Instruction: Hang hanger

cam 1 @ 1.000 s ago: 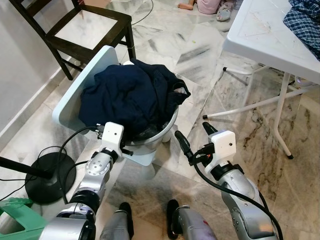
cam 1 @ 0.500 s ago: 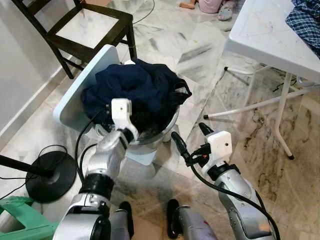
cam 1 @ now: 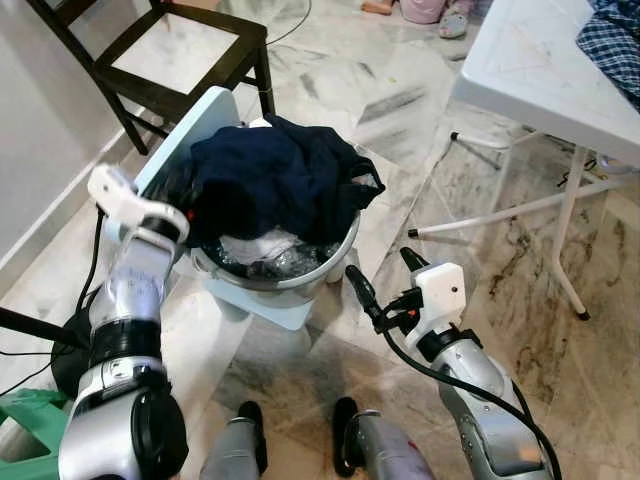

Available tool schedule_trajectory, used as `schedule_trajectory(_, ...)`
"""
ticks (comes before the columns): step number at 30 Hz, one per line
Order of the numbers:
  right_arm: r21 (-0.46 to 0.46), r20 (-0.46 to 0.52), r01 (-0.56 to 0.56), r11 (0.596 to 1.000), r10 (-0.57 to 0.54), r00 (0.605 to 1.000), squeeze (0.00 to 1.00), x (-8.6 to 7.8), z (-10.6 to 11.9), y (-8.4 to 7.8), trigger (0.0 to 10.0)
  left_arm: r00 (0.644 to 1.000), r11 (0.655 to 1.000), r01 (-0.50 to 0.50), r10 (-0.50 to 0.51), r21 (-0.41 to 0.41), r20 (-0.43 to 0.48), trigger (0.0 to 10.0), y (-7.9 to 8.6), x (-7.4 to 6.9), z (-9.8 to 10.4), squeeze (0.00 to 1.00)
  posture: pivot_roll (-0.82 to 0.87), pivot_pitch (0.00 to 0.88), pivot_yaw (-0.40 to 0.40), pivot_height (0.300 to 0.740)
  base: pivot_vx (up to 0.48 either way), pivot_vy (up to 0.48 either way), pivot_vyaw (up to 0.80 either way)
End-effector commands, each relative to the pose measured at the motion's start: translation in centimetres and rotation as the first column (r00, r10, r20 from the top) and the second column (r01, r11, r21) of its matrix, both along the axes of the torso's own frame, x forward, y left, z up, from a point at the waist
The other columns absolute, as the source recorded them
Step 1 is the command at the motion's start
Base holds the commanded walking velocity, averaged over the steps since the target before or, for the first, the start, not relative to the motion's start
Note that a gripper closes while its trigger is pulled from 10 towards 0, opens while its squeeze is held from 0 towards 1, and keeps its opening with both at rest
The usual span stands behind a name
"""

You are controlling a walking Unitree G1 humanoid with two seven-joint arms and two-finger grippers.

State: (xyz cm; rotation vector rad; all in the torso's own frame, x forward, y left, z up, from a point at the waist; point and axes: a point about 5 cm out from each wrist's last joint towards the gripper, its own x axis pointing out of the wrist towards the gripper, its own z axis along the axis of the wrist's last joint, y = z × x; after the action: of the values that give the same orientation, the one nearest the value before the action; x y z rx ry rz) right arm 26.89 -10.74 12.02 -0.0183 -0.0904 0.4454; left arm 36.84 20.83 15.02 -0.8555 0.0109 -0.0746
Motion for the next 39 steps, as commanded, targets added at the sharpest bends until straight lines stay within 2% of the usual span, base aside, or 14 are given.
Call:
schedule_trajectory(1, -0.012, -0.02, 0.0, 1.0, 0.0, 1.0, 0.0, -0.2, -0.6, -0.1, 10.0, 1.0, 0.998, 0.018, -0.017, 0.053, -0.025, 10.0, -0.5, -0.2, -0.4, 0.0, 0.04, 0.327, -0.039, 0.74, 0.0, 0.0, 0.0)
schedule_trajectory(7, -0.014, -0.022, -0.006, 1.0, 0.005, 1.0, 0.0, -0.1, -0.6, 0.1, 10.0, 0.996, 0.976, 0.084, -0.082, 0.198, -0.02, 10.0, -1.9, -0.6, -0.9, 0.0, 0.05, 0.329, -0.04, 0.74, 0.0, 0.0, 0.0)
schedule_trajectory(9, -0.014, -0.023, -0.006, 1.0, 0.006, 1.0, 0.0, -0.1, -0.7, 0.1, 10.0, 0.993, 0.935, 0.106, -0.114, 0.339, 0.004, 10.0, -2.4, -0.9, -0.6, 0.0, 0.05, 0.33, -0.039, 0.74, 0.0, 0.0, 0.0)
schedule_trajectory(10, -0.014, -0.023, -0.005, 1.0, 0.005, 1.0, 0.0, -0.1, -0.7, 0.1, 10.0, 0.992, 0.92, 0.112, -0.128, 0.376, 0.016, 10.0, -2.6, -0.9, -0.5, 1.0, 0.05, 0.33, -0.039, 0.74, 0.0, 0.0, 0.0)
schedule_trajectory(13, -0.015, -0.024, -0.004, 1.0, 0.004, 1.0, 0.0, -0.1, -0.7, 0.1, 10.0, 0.987, 0.898, 0.13, -0.158, 0.42, 0.031, 10.0, -3.1, -1.1, -0.2, 1.0, 0.05, 0.33, -0.039, 0.74, 0.0, 0.0, 0.0)
schedule_trajectory(15, -0.014, -0.023, 0.0, 1.0, 0.0, 1.0, 0.0, 0.0, -0.7, 0.1, 10.0, 0.964, 0.865, 0.204, -0.26, 0.459, 0.061, 10.0, -5.7, -1.7, 0.2, 1.0, 0.05, 0.33, -0.035, 0.74, 0.0, 0.0, 0.0)
schedule_trajectory(24, -0.011, -0.022, -0.002, 1.0, 0.001, 1.0, 0.0, 0.1, -0.7, 0.5, 10.0, 0.938, 0.864, 0.275, -0.337, 0.421, 0.077, 10.0, -10.1, -1.4, 0.6, 1.0, 0.05, 0.33, -0.031, 0.74, 0.0, 0.0, 0.0)
schedule_trajectory(27, -0.009, -0.02, 0.001, 1.0, -0.002, 1.0, 0.0, 0.1, -0.7, 0.5, 10.0, 0.869, 0.758, 0.326, -0.476, 0.564, 0.137, 10.0, -11.5, -2.3, 2.0, 1.0, 0.05, 0.329, -0.027, 0.74, 0.0, 0.0, 0.0)
schedule_trajectory(30, -0.01, -0.022, 0.007, 1.0, -0.008, 1.0, 0.0, 0.0, -0.8, 0.3, 10.0, 0.854, 0.689, 0.319, -0.507, 0.65, 0.118, 10.0, -10.6, -2.8, 1.9, 1.0, 0.06, 0.329, -0.024, 0.74, 0.0, 0.0, 0.0)
schedule_trajectory(34, -0.011, -0.026, 0.01, 1.0, -0.011, 1.0, 0.0, 0.0, -1.0, 0.3, 10.0, 0.892, 0.696, 0.322, -0.45, 0.642, 0.041, 10.0, -8.7, -2.9, 0.8, 1.0, 0.07, 0.325, -0.022, 0.74, 0.0, 0.0, 0.0)
schedule_trajectory(35, -0.012, -0.027, 0.009, 1.0, -0.009, 1.0, 0.0, 0.1, -1.0, 0.4, 10.0, 0.896, 0.668, 0.346, -0.444, 0.659, -0.021, 10.0, -8.3, -3.0, 0.0, 0.85, 0.07, 0.324, -0.021, 0.74, 0.0, 0.0, 0.0)
schedule_trajectory(36, -0.012, -0.027, 0.008, 1.0, -0.008, 1.0, 0.0, 0.1, -1.0, 0.4, 10.0, 0.894, 0.634, 0.37, -0.441, 0.679, -0.075, 10.0, -8.0, -3.3, -0.8, 0.86, 0.07, 0.323, -0.021, 0.74, 0.0, 0.0, 0.0)
schedule_trajectory(37, -0.011, -0.026, 0.005, 1.0, -0.005, 1.0, 0.0, 0.2, -1.0, 0.5, 10.0, 0.881, 0.545, 0.414, -0.442, 0.729, -0.17, 10.0, -7.2, -4.0, -2.3, 1.0, 0.08, 0.323, -0.022, 0.74, 0.0, 0.0, 0.0)
schedule_trajectory(39, -0.011, -0.026, 0.004, 1.0, -0.004, 1.0, 0.0, 0.2, -1.0, 0.6, 10.0, 0.873, 0.503, 0.432, -0.443, 0.749, -0.206, 10.0, -6.9, -4.4, -2.9, 1.0, 0.08, 0.323, -0.022, 0.74, 0.0, 0.0, 0.0)
